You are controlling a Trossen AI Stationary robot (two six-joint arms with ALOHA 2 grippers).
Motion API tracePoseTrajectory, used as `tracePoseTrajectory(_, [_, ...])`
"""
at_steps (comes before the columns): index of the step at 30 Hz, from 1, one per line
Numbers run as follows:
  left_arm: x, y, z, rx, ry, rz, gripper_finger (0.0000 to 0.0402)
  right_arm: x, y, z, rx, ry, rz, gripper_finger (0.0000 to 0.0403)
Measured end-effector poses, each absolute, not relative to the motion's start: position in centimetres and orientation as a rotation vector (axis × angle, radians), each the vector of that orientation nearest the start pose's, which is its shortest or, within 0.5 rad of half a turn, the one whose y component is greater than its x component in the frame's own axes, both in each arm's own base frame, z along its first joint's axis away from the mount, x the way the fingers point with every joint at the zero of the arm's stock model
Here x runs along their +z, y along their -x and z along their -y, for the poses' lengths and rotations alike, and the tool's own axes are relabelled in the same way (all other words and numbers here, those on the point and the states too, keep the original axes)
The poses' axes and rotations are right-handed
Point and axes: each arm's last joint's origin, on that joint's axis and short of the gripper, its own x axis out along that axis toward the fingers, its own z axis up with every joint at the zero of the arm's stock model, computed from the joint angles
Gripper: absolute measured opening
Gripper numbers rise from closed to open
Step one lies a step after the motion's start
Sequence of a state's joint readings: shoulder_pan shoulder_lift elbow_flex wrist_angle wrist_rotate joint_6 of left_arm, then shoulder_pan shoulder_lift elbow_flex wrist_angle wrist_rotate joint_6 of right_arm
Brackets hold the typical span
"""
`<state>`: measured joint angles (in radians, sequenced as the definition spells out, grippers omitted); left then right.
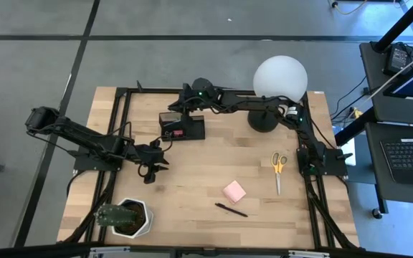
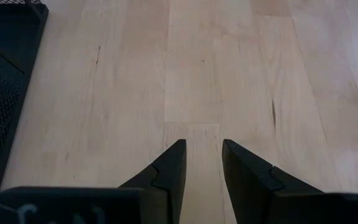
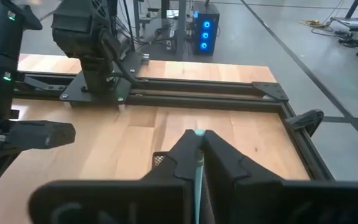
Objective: Pick and place office supplies into organizer
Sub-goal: Put the light blue pencil into the desk organizer, then put the black pen into the desk organizer
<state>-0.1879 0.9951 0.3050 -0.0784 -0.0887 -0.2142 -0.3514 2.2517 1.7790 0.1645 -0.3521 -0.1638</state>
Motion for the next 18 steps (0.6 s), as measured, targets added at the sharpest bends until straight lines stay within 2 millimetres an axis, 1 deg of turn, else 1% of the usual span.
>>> tracePoseTrajectory(3, [14.8, -17.0, 3.0, -0.012, 0.098, -0.767, 0.0098, 22.2, -49.4, 17.1, 0.023, 0.056, -0.289, 0.0047])
tracePoseTrajectory(7, [14.8, -17.0, 3.0, -0.013, 0.098, -0.767, 0.0098, 22.1, -49.3, 17.1, 0.021, 0.053, -0.294, 0.0089])
tracePoseTrajectory(10, [14.8, -17.0, 3.0, -0.012, 0.098, -0.767, 0.0098, 22.5, -49.3, 17.0, 0.02, 0.057, -0.285, 0.0117])
tracePoseTrajectory(12, [14.8, -17.0, 3.0, -0.013, 0.097, -0.767, 0.0098, 23.4, -49.0, 16.9, 0.02, 0.06, -0.276, 0.0129])
tracePoseTrajectory(15, [14.8, -17.0, 3.0, -0.012, 0.098, -0.767, 0.0098, 25.7, -48.2, 16.6, 0.02, 0.064, -0.266, 0.014])
tracePoseTrajectory(18, [14.8, -17.0, 3.0, -0.012, 0.098, -0.767, 0.0098, 27.8, -46.6, 15.8, 0.031, 0.037, -0.347, 0.0142])
